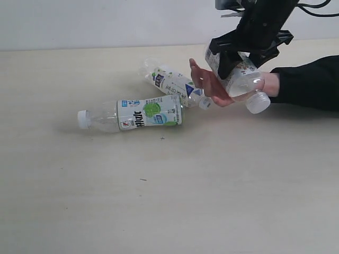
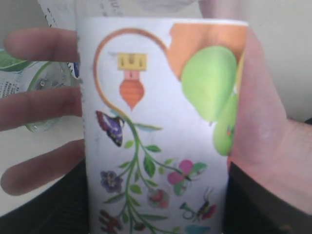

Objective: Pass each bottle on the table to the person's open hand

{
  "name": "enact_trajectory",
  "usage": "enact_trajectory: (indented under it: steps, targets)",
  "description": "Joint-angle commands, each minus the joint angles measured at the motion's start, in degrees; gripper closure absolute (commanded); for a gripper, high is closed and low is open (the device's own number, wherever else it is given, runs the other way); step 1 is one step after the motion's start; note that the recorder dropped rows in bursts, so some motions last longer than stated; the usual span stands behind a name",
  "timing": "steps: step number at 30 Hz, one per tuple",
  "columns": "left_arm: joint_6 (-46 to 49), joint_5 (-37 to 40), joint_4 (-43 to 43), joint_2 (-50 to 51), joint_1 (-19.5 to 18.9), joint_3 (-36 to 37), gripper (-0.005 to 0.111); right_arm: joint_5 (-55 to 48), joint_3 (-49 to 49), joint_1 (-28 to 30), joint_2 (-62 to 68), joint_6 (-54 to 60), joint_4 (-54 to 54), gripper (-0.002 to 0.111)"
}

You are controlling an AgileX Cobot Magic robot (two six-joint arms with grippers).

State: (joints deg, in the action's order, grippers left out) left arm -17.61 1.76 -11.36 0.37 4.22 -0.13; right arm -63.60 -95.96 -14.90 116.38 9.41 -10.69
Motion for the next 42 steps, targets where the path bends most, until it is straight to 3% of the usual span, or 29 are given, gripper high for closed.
enact_trajectory:
  steps: [1, 3, 19, 25, 27, 30, 33, 37, 42]
  targets:
    - [0.07, -0.13, 0.21, -0.37, -0.25, 0.13, 0.107, -0.28, -0.47, 0.27, -0.07, -0.03, -0.10, 0.040]
    - [0.07, -0.13, 0.21, -0.37, -0.25, 0.13, 0.107, -0.28, -0.47, 0.27, -0.07, -0.20, -0.10, 0.036]
    - [0.07, -0.13, 0.21, -0.37, -0.25, 0.13, 0.107, 2.51, -0.47, 0.27, -0.89, -1.96, 0.33, 0.036]
    - [0.07, -0.13, 0.21, -0.37, -0.25, 0.13, 0.107, 6.38, -0.47, 0.27, -8.35, -2.05, 0.20, 0.041]
    - [0.07, -0.13, 0.21, -0.37, -0.25, 0.13, 0.107, 6.77, -0.47, 0.27, -13.15, -1.93, 0.53, 0.047]
    - [0.07, -0.13, 0.21, -0.37, -0.25, 0.13, 0.107, 6.80, 0.82, 0.27, -22.52, -1.26, -0.18, 0.079]
    - [0.07, -0.13, 0.21, -0.37, -0.25, 0.13, 0.107, 11.34, 9.04, 0.27, -34.81, 5.04, -5.53, 0.108]
    - [0.07, -0.13, 0.21, -0.37, -0.25, 0.13, 0.107, 25.73, 30.18, 0.27, -58.05, 10.12, -9.45, 0.108]
    - [0.07, -0.13, 0.21, -0.37, -0.25, 0.13, 0.107, 30.73, 52.48, 0.27, -80.75, 10.12, -8.69, 0.108]
